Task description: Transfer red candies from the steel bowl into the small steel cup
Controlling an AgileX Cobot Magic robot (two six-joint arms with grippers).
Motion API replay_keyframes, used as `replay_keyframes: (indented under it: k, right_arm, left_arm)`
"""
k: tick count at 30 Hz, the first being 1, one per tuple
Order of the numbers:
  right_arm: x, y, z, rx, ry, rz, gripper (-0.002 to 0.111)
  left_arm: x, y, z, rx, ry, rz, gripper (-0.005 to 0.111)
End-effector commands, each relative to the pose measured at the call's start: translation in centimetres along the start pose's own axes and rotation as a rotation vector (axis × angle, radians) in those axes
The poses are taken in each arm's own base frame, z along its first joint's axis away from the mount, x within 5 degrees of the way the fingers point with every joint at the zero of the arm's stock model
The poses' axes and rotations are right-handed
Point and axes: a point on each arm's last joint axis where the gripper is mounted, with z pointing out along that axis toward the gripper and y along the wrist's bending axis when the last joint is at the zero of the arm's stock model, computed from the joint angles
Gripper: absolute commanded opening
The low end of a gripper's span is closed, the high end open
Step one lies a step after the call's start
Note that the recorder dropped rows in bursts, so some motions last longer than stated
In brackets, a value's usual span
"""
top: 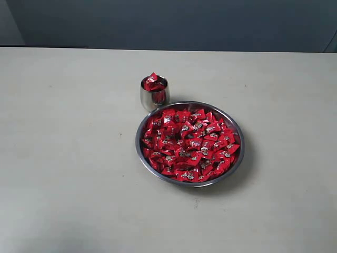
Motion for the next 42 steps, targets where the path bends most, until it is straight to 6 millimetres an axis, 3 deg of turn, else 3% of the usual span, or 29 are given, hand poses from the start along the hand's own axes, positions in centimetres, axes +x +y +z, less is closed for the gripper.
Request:
replay_keyframes:
  k: [1, 27, 32, 42]
  right_arm:
    - [0.2, 0.01, -0.02, 0.001, 0.013, 0.015, -0.001]
    - [0.32, 0.08, -0.02, -0.006, 0.026, 0.034, -0.001]
    - [0.31, 0.57, -0.04, -0.097, 0.025, 0.009, -0.001]
    - [0.31, 0.69, -0.06, -0.112, 0.027, 0.034, -0.001]
  left_arm:
    - [0.09, -0.02, 0.0, 0.004, -0.003, 0.004, 0.0]
    - [0.09, -0.02, 0.0, 0.004, -0.003, 0.004, 0.0]
    - [0.09, -0.02, 0.0, 0.004, -0.003, 0.004, 0.0]
    - [0.09, -0.02, 0.0, 0.004, -0.003, 0.004, 0.0]
